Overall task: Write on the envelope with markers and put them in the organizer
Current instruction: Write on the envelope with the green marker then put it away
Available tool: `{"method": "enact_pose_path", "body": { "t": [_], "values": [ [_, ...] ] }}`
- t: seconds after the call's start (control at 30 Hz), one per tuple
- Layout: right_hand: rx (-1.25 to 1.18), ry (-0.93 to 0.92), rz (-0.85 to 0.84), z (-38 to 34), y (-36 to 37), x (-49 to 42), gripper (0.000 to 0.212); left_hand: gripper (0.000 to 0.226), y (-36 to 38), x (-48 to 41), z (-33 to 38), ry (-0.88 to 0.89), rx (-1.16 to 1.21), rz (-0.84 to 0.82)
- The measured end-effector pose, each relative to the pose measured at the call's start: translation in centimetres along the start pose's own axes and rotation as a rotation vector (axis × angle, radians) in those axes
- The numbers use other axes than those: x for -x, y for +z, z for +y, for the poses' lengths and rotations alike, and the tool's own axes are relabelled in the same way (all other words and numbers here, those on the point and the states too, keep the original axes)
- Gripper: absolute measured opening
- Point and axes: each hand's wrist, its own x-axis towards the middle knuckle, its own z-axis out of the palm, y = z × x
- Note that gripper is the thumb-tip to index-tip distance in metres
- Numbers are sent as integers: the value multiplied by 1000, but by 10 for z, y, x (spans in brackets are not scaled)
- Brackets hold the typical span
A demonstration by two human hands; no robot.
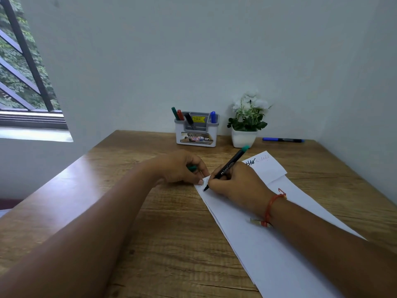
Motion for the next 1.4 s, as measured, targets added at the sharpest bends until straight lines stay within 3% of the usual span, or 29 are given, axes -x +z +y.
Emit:
{"method": "enact_pose_path", "body": {
  "t": [0.47,1.2,1.4],
  "values": [
    [42,6,105,1,4,-1,29,23,0,-1,-1,7,-25,7],
    [95,-9,115,1,3,1,19,25,-2,-2,-1,11,-71,-6],
    [-48,32,126,0,-9,-1,6,24,-2,-5,-3,12,-97,-11]
  ]
}}
